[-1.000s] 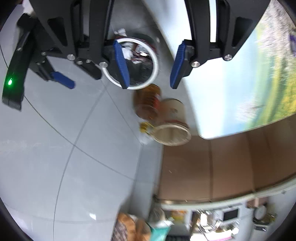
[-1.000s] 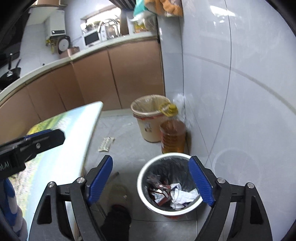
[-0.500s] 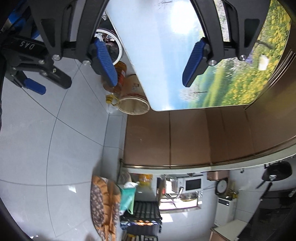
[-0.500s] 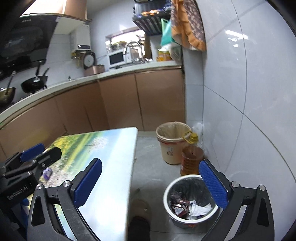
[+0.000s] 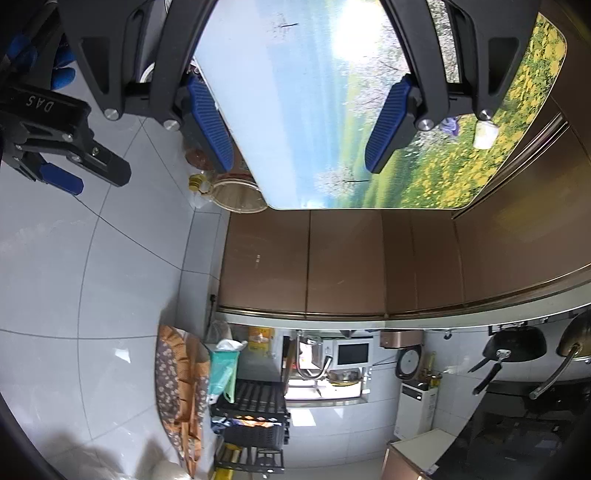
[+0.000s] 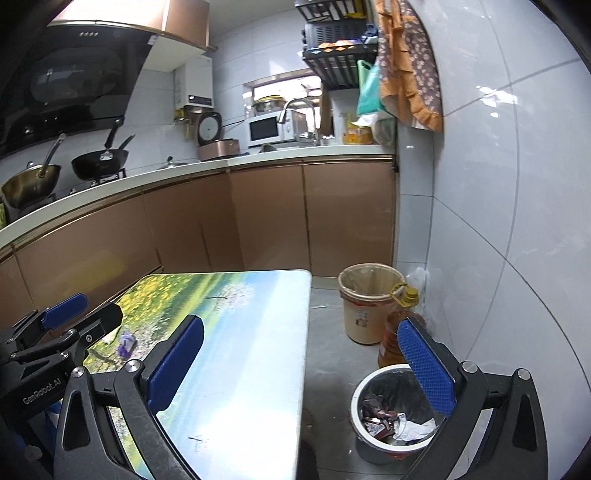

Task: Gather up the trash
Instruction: 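Lift both open grippers away from the bin and move back over the table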

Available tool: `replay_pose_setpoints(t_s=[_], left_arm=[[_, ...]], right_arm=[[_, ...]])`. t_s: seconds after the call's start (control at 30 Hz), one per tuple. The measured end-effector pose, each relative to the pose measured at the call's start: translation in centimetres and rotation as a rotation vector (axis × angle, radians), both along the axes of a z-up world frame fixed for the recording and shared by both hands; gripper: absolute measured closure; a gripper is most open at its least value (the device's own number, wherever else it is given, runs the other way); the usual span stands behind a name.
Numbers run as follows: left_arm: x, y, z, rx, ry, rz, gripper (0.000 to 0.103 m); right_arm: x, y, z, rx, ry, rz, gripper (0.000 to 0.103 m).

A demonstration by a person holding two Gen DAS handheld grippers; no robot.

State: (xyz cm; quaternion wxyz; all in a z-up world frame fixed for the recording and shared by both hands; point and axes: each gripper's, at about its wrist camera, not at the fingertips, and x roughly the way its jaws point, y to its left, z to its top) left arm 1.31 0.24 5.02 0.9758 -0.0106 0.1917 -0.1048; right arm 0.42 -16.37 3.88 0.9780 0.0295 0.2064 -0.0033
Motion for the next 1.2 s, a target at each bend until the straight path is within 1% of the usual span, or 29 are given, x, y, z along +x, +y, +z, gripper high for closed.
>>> replay_pose_setpoints(t_s=[0.23, 0.6, 0.7, 0.9, 1.0, 1.13, 1.17, 1.2], left_arm=[[-0.2, 2.6, -0.6, -0.019, 0.0, 0.035, 0.03], [0.8, 6.3, -2.3, -0.052, 0.027, 0.078, 0.03], [1.3, 7.3, -3.2, -0.057, 0.047, 0.086, 0.03], [2.7, 9.8, -5.5, -0.055, 0.112, 0.109, 0.03], [3.6, 11.9, -6.7, -0.057, 0.142, 0.134, 0.03], [5.2, 15.9, -8.1, -0.065, 0.186, 0.193, 0.03], [5.6, 17.1, -8.5, -0.064, 0.196, 0.211, 0.03], [6.2, 18.4, -8.9, -0.063, 0.207, 0.23, 0.03]], right_arm=[[0.4, 2.0, -0.1, -0.017, 0.015, 0.035, 0.0], [1.5, 5.1, -0.8, -0.067, 0.051, 0.078, 0.0], [2.1, 6.1, -1.5, -0.085, 0.081, 0.111, 0.0], [3.8, 8.7, -3.1, -0.123, 0.143, 0.177, 0.0], [4.8, 10.1, -4.2, -0.126, 0.178, 0.225, 0.0], [6.3, 12.3, -5.5, -0.134, 0.23, 0.299, 0.001], [6.7, 12.9, -5.9, -0.138, 0.244, 0.325, 0.003], [7.1, 13.5, -6.2, -0.139, 0.257, 0.348, 0.007]])
